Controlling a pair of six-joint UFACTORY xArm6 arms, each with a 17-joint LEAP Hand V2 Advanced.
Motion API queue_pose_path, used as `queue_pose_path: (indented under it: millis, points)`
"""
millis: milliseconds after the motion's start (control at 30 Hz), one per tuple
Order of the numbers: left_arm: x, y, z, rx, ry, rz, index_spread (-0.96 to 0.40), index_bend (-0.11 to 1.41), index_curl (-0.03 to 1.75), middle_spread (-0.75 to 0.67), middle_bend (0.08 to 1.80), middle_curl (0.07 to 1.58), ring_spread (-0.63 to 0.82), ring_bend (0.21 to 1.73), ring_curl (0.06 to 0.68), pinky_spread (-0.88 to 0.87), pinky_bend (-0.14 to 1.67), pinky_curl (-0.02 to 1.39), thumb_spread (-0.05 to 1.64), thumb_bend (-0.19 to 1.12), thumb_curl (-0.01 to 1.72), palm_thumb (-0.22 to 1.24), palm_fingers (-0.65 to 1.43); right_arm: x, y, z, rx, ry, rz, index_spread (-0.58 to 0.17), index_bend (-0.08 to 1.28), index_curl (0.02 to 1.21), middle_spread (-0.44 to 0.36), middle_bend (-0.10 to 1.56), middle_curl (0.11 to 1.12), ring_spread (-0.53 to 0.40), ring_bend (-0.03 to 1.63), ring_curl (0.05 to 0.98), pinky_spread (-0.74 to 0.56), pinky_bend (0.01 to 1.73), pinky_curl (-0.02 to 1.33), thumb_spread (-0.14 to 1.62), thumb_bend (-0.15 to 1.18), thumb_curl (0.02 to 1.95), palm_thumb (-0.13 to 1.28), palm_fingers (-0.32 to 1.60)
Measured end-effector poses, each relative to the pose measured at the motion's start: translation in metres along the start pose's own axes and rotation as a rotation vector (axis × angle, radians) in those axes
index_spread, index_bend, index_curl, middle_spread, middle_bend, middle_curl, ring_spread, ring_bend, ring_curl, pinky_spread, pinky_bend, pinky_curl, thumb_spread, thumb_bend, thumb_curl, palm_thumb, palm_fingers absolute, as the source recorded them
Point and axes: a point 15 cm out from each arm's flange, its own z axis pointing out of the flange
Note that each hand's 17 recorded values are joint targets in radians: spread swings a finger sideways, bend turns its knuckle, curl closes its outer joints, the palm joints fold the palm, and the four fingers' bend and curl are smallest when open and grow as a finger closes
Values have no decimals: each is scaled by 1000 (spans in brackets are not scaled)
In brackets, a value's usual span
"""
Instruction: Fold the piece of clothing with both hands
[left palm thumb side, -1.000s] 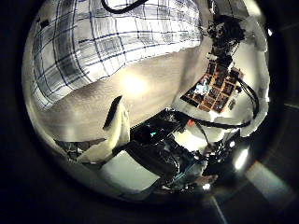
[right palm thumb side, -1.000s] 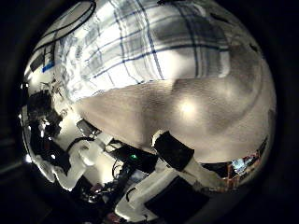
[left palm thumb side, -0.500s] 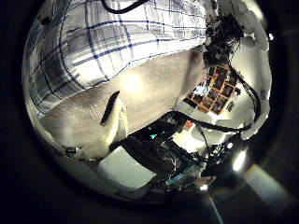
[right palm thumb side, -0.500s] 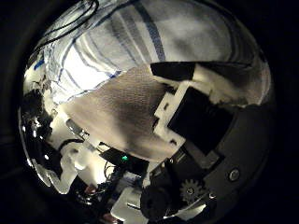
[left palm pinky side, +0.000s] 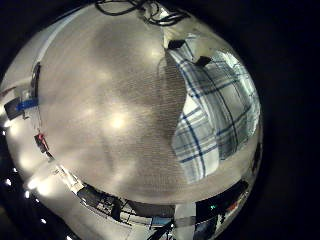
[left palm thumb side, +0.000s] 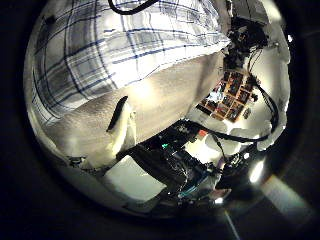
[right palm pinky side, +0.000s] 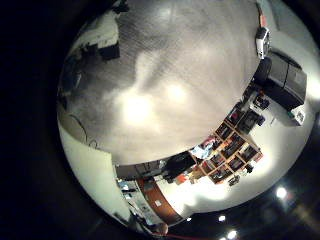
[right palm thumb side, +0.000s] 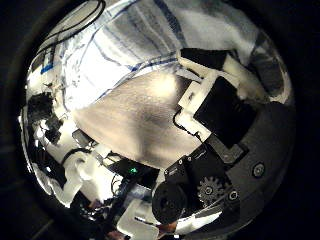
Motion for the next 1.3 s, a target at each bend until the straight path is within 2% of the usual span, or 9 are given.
queue_pose_path:
  millis: [233, 400, 500, 600, 767, 1000, 1200, 1300]
  points:
    - [7, 11, 15, -28, 8, 11, -38, 185, 392, 182, 172, 296, 293, 676, 238, 334, 354, 386, 1142, -18, 343, 513, 102, 17, 44, -8, 19, -16, 39, -352, 985, 943, -196, 1216, 855, -212, 1384, 651, -200, 1431, 584, 1258, 15, 533, 969, 1065]
    - [16, 3, 33, -21, 24, 13, -38, 186, 392, 177, 174, 294, 294, 672, 235, 334, 351, 382, 1148, -18, 343, 520, 108, 33, 54, -9, 40, -29, 73, -338, 992, 961, -188, 1220, 868, -210, 1391, 668, -197, 1416, 615, 1272, -2, 548, 975, 1051]
    - [20, 1, 39, -26, 43, 12, -35, 188, 394, 176, 174, 295, 293, 669, 235, 333, 346, 379, 1153, -19, 340, 517, 114, 34, 59, -23, 82, -27, 83, -333, 992, 967, -185, 1218, 873, -209, 1391, 675, -197, 1413, 632, 1276, -6, 554, 976, 1050]
    - [21, 1, 40, -22, 55, 12, -34, 187, 395, 175, 173, 295, 293, 668, 234, 333, 345, 378, 1157, -19, 339, 512, 115, 23, 56, -47, 165, 0, 64, -327, 992, 974, -183, 1217, 880, -211, 1390, 683, -194, 1404, 654, 1280, -8, 563, 971, 1046]
    - [22, 6, 27, 9, 68, 16, -33, 185, 394, 175, 175, 294, 295, 671, 235, 333, 344, 376, 1163, -18, 341, 514, 120, -30, 51, -104, 330, 75, -45, -322, 993, 983, -183, 1210, 890, -212, 1389, 693, -197, 1387, 682, 1283, -12, 571, 961, 1040]
    - [18, 25, 5, 27, 112, 19, -33, 185, 393, 166, 173, 294, 281, 671, 236, 322, 349, 375, 1165, -18, 341, 514, 133, -122, 48, -137, 406, 144, -201, -319, 987, 991, -183, 1204, 903, -213, 1385, 704, -201, 1366, 718, 1279, -9, 582, 955, 1038]
    - [-17, 57, -31, 102, 135, -40, -36, 195, 400, 163, 173, 294, 269, 668, 235, 314, 340, 369, 1162, -16, 344, 521, 150, -207, 40, -141, 418, 253, -340, -314, 983, 994, -184, 1194, 911, -212, 1379, 709, -204, 1340, 745, 1260, -11, 588, 947, 1051]
    - [-45, 73, -39, 124, 120, -99, -38, 195, 405, 157, 172, 294, 265, 661, 233, 311, 339, 370, 1159, -18, 344, 524, 157, -246, 27, -146, 428, 281, -400, -312, 983, 994, -183, 1191, 913, -211, 1375, 710, -206, 1329, 755, 1255, -10, 590, 946, 1057]
